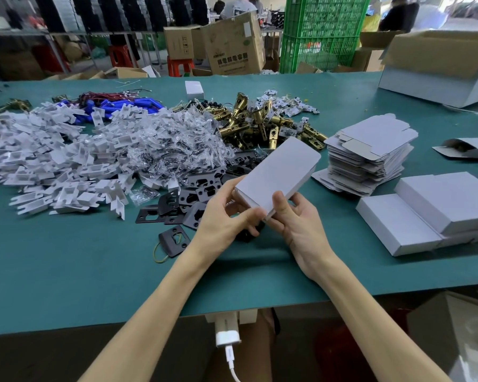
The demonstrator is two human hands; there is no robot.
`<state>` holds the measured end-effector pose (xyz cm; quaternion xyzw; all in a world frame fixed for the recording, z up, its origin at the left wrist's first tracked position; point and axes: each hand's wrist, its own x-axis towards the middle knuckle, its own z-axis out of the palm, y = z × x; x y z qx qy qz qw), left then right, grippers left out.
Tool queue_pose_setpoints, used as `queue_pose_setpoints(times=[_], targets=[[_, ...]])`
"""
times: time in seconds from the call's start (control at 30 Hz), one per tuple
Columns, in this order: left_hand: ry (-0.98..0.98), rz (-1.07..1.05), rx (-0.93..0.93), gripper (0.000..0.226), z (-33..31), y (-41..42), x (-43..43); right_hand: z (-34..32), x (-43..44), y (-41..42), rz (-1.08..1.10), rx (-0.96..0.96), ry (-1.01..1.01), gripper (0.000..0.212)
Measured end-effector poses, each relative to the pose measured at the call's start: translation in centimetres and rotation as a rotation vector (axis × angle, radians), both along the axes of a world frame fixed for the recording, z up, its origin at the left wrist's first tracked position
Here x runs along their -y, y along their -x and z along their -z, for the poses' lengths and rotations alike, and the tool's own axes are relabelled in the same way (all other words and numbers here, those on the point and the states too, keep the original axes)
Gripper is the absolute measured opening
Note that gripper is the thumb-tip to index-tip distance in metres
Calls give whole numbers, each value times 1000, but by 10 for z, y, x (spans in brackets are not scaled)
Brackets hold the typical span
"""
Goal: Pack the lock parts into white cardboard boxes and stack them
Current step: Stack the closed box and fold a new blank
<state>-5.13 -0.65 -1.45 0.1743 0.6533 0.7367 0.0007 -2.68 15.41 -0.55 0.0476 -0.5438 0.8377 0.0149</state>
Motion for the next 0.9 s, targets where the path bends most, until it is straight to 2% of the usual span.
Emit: queue_pose_setpoints(times=[0.07, 0.13, 0.43, 0.67, 0.9], targets=[[20, 3, -13, 77, 1, 0, 1, 0, 0, -1, -6, 7, 16, 63], [21, -11, -22, 79, 2, 0, 2, -1, -1, -1, -18, 16, 23, 63], [60, -125, -80, 65, 3, 0, 1, 1, 0, 0, -96, 25, 55, 49], [28, -119, -90, 53, 5, 1, 1, 2, -1, 0, -66, 1, -5, 63], [-16, -126, -53, 32, 4, 2, 2, 1, 1, -1, 16, -60, -62, 68]])
